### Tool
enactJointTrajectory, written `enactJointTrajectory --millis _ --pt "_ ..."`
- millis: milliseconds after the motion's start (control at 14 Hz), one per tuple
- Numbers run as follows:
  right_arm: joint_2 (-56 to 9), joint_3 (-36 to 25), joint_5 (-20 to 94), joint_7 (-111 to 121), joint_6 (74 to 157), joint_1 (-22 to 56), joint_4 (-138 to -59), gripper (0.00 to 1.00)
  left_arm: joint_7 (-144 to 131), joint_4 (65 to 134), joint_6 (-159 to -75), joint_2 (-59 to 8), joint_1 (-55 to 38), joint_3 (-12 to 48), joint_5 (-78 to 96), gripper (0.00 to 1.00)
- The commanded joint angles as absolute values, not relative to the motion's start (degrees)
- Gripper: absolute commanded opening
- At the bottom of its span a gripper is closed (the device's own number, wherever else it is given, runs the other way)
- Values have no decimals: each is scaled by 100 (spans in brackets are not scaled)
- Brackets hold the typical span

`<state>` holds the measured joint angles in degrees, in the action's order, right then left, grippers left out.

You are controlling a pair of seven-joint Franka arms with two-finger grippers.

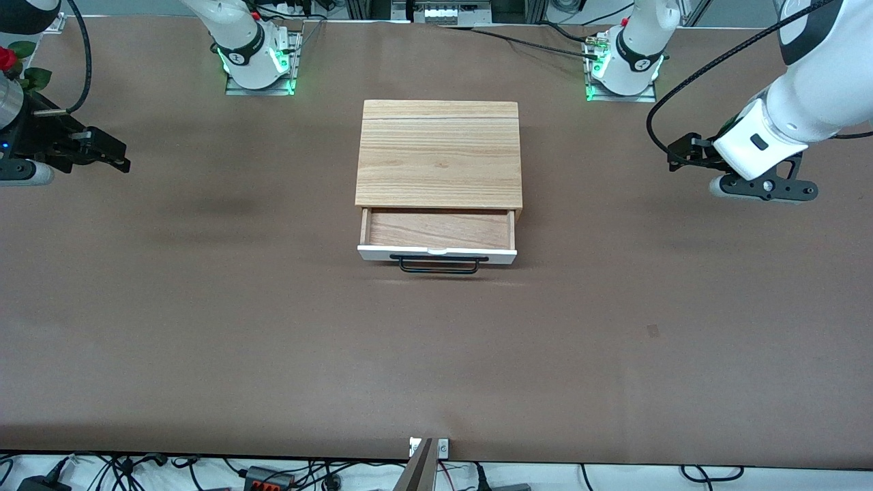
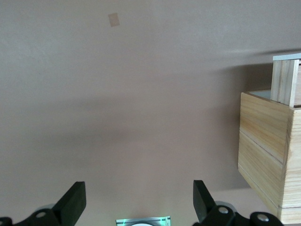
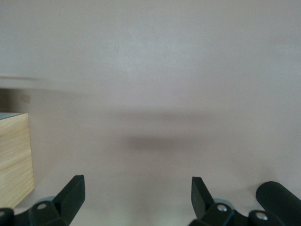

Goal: Pull top drawer with both arms simultaneously

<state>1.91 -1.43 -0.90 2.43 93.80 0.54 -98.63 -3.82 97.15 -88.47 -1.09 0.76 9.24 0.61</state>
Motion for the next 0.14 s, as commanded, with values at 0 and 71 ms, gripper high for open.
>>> enactJointTrajectory --millis 0,71 --pt "237 -70 -18 132 9264 -9 -9853 100 -431 9554 -8736 -167 35 923 -44 100" --pt "220 -70 -18 132 9264 -9 -9835 100 -396 9554 -8736 -176 35 923 -53 100"
